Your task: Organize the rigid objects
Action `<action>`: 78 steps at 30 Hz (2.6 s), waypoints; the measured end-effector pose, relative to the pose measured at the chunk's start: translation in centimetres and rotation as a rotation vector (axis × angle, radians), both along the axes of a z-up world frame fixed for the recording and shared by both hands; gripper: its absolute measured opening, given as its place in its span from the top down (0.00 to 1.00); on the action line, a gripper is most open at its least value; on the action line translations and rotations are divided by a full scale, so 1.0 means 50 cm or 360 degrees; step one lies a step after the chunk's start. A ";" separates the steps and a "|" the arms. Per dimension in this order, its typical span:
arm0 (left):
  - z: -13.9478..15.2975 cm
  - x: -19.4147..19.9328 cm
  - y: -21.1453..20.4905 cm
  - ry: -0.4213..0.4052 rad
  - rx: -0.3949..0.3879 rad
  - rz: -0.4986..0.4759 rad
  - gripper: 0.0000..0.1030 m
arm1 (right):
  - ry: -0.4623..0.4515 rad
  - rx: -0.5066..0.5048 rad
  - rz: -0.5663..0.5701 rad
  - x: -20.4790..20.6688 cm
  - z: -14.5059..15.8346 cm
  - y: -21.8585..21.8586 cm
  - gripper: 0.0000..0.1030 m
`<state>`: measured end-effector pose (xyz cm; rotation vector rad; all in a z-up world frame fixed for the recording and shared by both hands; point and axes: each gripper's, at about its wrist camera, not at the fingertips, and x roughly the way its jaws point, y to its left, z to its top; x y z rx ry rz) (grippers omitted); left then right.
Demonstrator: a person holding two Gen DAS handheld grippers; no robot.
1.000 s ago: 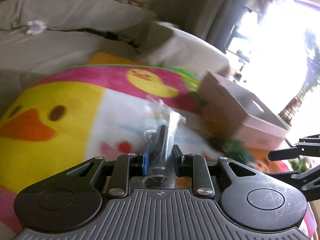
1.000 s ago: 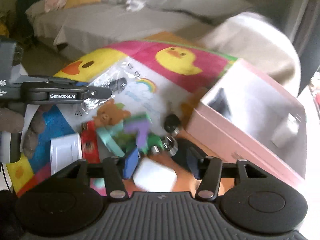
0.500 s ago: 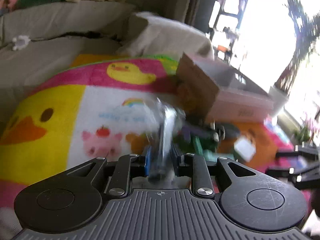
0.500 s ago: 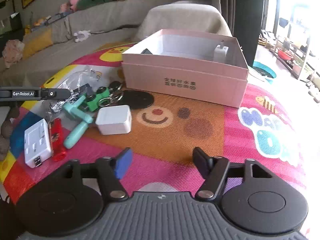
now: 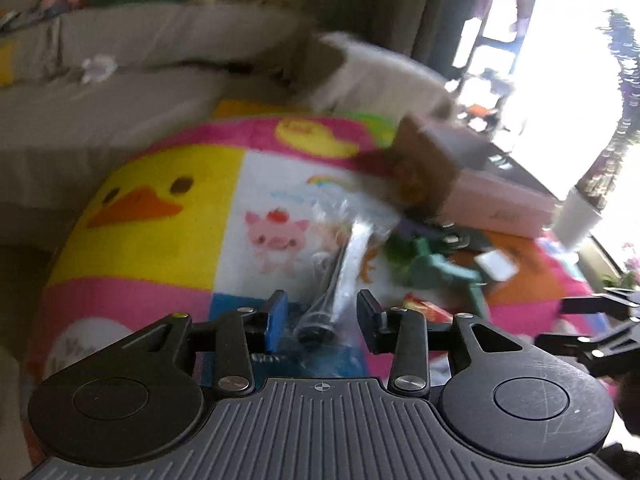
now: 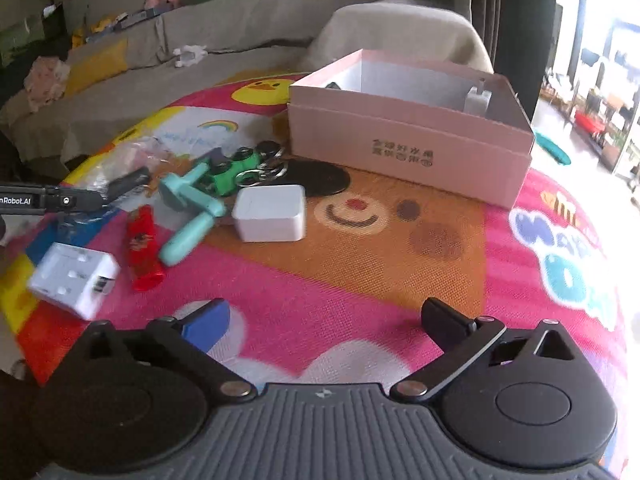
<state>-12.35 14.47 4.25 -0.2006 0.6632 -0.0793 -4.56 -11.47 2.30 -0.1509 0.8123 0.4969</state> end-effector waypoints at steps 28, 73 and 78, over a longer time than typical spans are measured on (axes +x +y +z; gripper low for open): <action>0.038 -0.090 -0.258 -0.0024 0.0655 -0.0904 0.55 | -0.0103 0.0245 -0.0358 -0.066 -0.010 -0.113 0.06; -0.035 -0.041 -0.155 0.0133 0.0327 -0.0432 0.48 | -0.0100 0.0164 -0.0029 0.077 0.016 0.077 0.23; -0.038 -0.047 -0.159 0.0105 0.0310 -0.0361 0.48 | -0.0039 0.0150 -0.0052 0.103 0.014 0.099 0.49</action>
